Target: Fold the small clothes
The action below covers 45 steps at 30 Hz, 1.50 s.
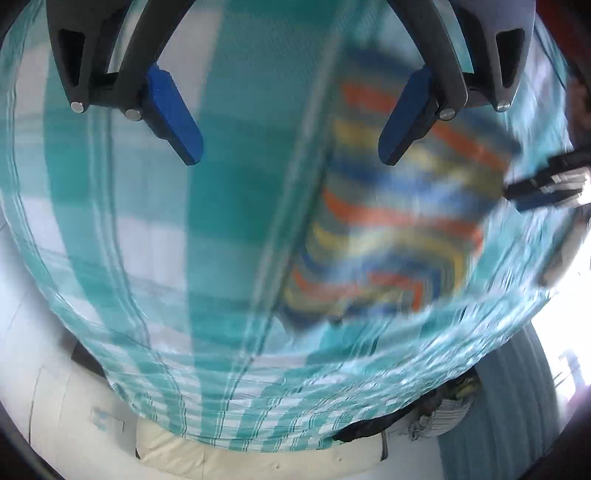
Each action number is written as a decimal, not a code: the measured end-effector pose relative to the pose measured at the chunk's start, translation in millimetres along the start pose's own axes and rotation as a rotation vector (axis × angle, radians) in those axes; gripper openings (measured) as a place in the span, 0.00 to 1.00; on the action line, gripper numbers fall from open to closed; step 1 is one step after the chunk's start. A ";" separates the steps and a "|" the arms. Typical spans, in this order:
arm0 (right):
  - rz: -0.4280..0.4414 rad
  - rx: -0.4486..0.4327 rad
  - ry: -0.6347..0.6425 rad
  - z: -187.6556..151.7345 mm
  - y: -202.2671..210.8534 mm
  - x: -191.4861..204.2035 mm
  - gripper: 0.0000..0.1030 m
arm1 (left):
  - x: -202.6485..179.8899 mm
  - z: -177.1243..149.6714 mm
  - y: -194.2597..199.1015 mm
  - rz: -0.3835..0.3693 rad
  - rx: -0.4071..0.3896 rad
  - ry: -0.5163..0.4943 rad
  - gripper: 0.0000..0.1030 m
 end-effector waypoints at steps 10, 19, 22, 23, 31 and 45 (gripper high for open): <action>-0.006 -0.050 -0.038 -117.5 109.0 39.5 1.00 | -33.4 -37.7 96.3 0.222 -0.098 -0.050 0.99; 0.004 -0.015 -0.004 -114.7 151.7 68.2 1.00 | -36.2 -54.4 143.4 0.277 -0.099 0.008 0.99; 0.002 -0.002 -0.005 -110.5 165.4 74.1 1.00 | -43.8 -58.2 153.6 0.252 -0.063 -0.017 0.99; -0.002 0.000 -0.005 -109.2 170.3 75.2 1.00 | -46.5 -59.8 158.2 0.240 -0.056 -0.023 0.98; -0.011 0.017 0.030 -106.9 211.6 80.3 1.00 | -56.2 -66.9 195.3 0.281 -0.061 -0.058 0.99; -0.079 0.018 0.005 -121.7 256.6 90.8 0.99 | -65.4 -74.3 225.4 0.229 -0.055 -0.051 1.00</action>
Point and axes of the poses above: each gripper's, at about its wrist camera, not at the fingertips, and y roughly against the way its jaws point, x to its left, z to its top, the point moved 9 cm from there along -y, roughly the way its jaws point, and after that the axes turned 1 degree about -z, right-handed, at the moved point
